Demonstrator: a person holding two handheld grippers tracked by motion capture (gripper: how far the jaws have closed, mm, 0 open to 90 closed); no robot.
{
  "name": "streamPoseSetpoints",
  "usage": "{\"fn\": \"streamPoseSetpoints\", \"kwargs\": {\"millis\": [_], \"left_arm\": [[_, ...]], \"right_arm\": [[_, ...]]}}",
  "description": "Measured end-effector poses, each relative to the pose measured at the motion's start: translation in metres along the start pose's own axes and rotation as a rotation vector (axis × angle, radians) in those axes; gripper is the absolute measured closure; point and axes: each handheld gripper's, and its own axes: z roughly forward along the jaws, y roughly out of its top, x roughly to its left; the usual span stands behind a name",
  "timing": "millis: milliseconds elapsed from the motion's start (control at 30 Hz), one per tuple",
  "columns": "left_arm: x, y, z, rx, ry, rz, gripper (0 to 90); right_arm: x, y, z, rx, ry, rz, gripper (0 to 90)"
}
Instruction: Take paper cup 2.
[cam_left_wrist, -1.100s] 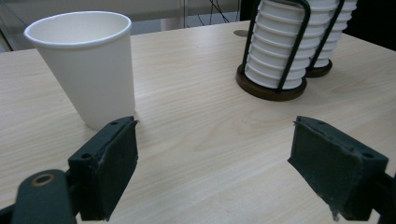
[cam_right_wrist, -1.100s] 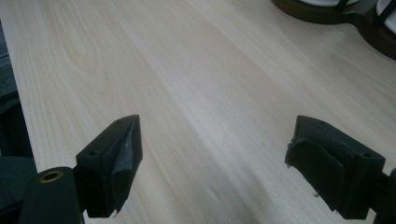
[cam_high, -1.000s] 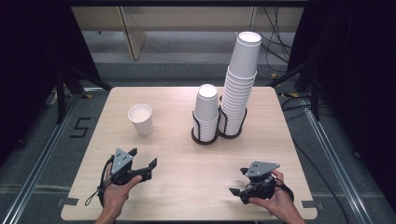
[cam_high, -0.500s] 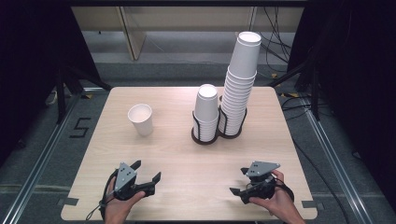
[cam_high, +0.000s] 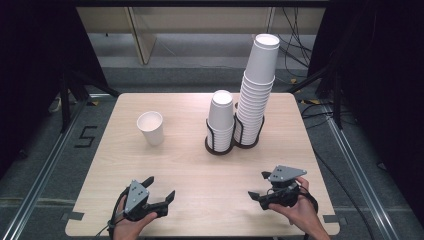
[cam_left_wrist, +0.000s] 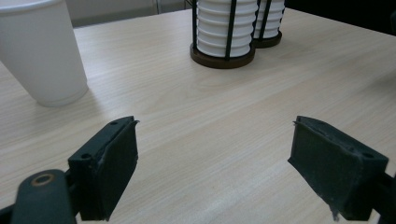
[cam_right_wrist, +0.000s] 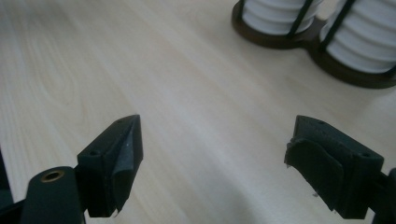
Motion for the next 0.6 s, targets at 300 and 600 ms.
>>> {"fn": "streamPoseSetpoints", "kwargs": {"millis": [300, 600], "left_arm": [[-0.001, 0.0, 0.001, 0.012, -0.01, 0.013, 14.5], [0.001, -0.001, 0.002, -0.001, -0.016, 0.005, 14.5]], "right_arm": [[-0.025, 0.035, -0.022, -0.126, -0.085, 0.079, 18.4], [-0.056, 0.079, -0.038, -0.25, -0.139, 0.129, 16.6]]}}
